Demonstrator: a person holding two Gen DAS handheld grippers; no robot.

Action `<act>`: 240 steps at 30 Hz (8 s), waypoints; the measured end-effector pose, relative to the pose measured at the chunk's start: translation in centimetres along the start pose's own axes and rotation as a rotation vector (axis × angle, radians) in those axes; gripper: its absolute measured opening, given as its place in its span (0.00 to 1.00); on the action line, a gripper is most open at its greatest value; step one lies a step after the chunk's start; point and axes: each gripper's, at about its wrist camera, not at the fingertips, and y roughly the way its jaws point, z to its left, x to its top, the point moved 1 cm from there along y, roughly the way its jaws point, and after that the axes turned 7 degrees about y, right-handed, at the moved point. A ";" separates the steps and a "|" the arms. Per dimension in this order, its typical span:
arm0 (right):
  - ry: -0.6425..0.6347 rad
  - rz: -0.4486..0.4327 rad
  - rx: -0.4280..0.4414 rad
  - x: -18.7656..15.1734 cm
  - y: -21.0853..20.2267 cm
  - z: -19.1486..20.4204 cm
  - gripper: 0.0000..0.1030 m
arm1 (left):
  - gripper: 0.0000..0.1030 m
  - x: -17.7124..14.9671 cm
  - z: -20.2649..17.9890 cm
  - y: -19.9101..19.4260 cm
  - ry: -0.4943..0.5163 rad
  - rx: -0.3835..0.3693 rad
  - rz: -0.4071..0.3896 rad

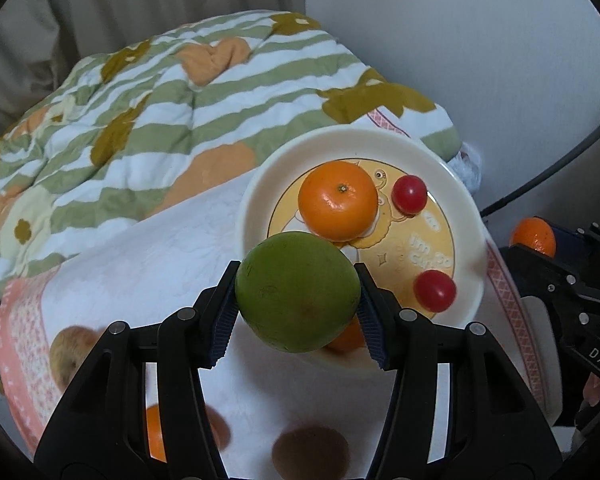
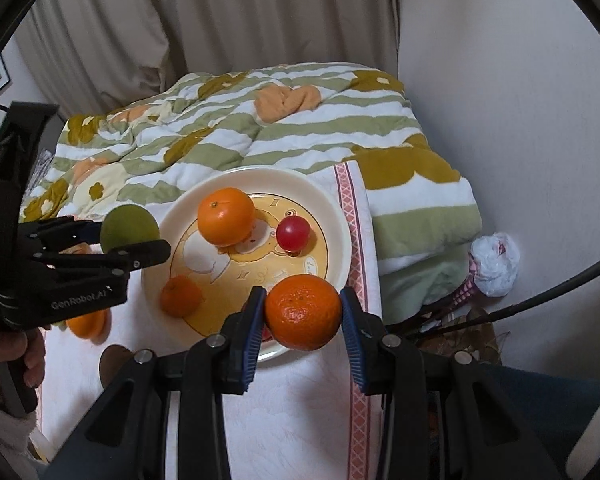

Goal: Organize fruits
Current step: 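Carry the pomelo to the plate and open the left tool while the right tool carries the mandarin, then lower the mandarin onto the plate and open the right tool, then withdraw both tools from the plate toward the remaining fruit, then grasp the second green pomelo with the left tool while the right tool grasps the large orange, then carry the pomelo to the plate and open the left tool while the right tool carries the orange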

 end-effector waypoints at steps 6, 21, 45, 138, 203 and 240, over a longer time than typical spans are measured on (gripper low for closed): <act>0.025 0.008 -0.012 0.1 0.9 0.0 0.33 | 0.60 0.1 0.4 1.4 0.015 -0.013 0.028; 0.063 0.002 -0.019 0.4 0.6 -0.7 0.33 | 1.00 0.5 1.0 -2.7 -0.001 0.014 -0.044; -0.130 0.043 0.066 1.2 5.5 1.7 0.33 | 1.00 -4.8 2.5 -6.0 -0.131 0.101 -0.026; -0.273 -0.017 0.044 -9.2 3.6 23.3 0.88 | 0.92 -19.5 16.0 -6.3 0.267 -0.062 -0.065; -0.095 -0.048 0.098 -8.6 -5.1 24.5 0.53 | 0.60 -18.3 15.1 -17.4 0.104 0.004 -0.151; -0.120 -0.044 0.106 2.5 -2.8 -1.1 0.53 | 0.60 -0.7 -5.3 -4.1 0.010 -0.019 -0.091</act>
